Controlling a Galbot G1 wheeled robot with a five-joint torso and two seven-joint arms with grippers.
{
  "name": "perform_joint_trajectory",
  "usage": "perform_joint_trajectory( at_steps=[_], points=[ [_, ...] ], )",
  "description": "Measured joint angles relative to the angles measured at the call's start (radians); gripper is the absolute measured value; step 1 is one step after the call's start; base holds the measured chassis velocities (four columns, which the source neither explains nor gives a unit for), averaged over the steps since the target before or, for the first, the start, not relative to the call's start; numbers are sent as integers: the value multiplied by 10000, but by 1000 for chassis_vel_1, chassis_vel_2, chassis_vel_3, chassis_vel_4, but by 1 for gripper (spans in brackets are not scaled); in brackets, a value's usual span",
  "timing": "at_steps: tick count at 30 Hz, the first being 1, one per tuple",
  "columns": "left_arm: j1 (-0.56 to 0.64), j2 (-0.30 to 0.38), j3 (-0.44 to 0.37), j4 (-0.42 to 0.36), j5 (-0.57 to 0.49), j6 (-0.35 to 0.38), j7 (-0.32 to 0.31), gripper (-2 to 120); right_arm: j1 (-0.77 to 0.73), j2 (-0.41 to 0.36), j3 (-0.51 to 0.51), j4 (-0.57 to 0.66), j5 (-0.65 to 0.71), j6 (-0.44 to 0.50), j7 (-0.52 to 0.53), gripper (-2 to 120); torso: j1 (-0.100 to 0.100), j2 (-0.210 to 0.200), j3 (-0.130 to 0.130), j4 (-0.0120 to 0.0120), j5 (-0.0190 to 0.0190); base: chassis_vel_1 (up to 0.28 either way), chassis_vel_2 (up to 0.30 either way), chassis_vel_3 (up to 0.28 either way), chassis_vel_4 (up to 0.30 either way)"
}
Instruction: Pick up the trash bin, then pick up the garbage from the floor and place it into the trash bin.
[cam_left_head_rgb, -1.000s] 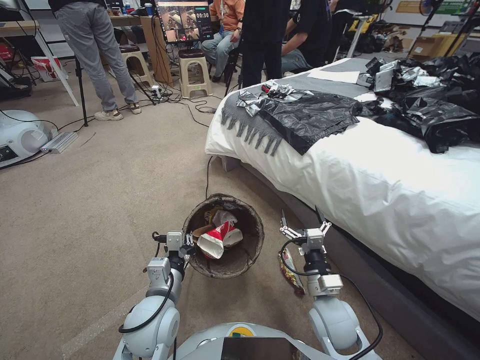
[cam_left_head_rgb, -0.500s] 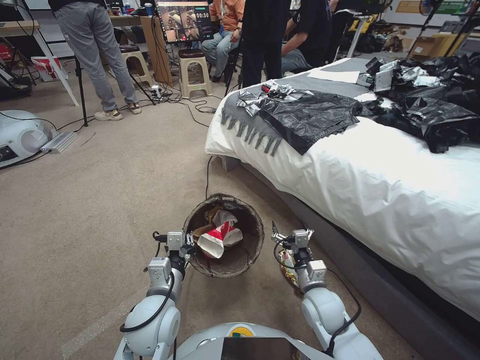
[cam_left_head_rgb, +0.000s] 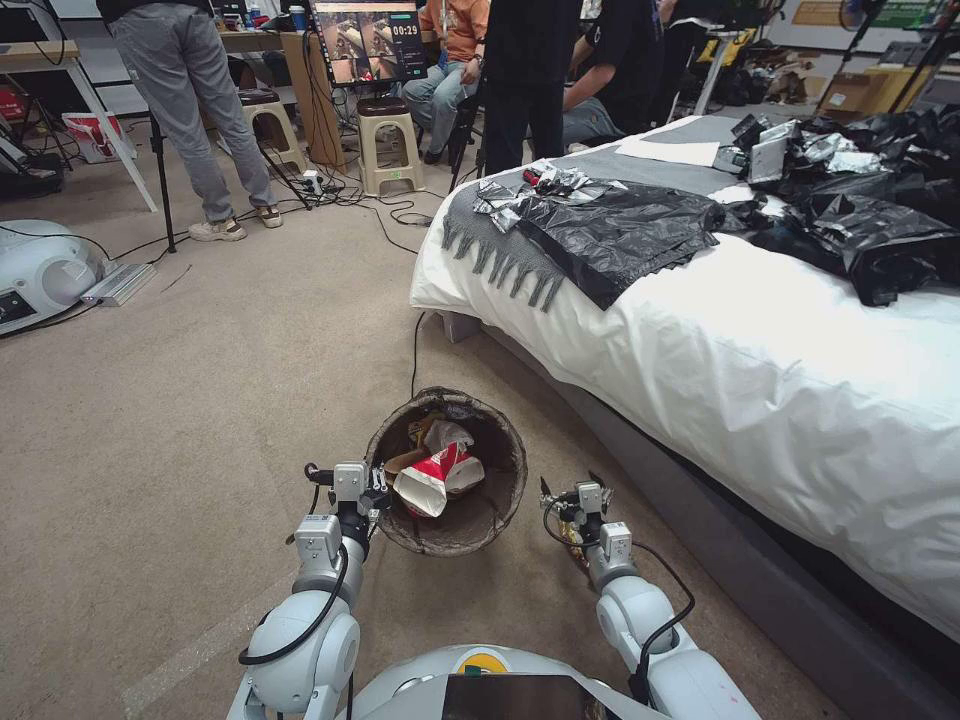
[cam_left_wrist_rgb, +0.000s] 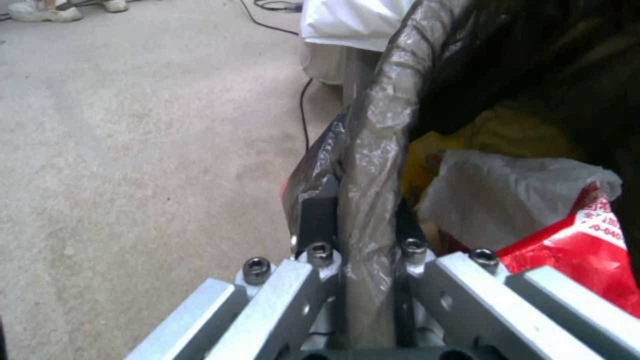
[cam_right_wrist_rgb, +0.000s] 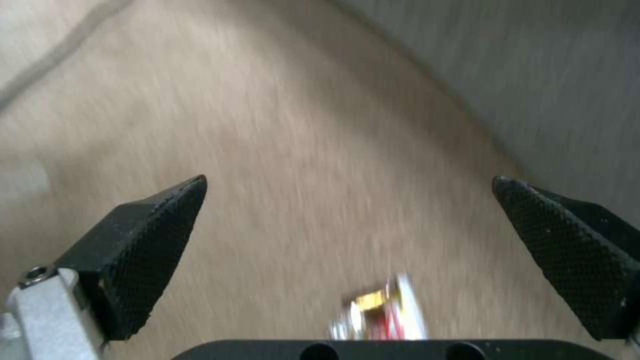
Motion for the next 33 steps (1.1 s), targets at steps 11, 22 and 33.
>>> perform_joint_trajectory(
  at_steps=[11, 22, 33],
  points=[
    [31, 9, 7, -6, 42, -25, -9, 0, 415, 44, -71, -1342, -166, -137, -126, 100, 0, 0, 0, -1, 0, 0, 0, 0, 0],
    [16, 4, 19, -6, 71, -24, -17, 0, 678, 95, 12, -1961, -181, -157, -279, 100, 0, 0, 0, 0, 0, 0, 0, 0, 0],
    [20, -9, 14, -6, 74, -24, -32, 0, 858, 144, 72, -2511, -237, -135, -361, 100, 0, 0, 0, 0, 0, 0, 0, 0, 0]
  ],
)
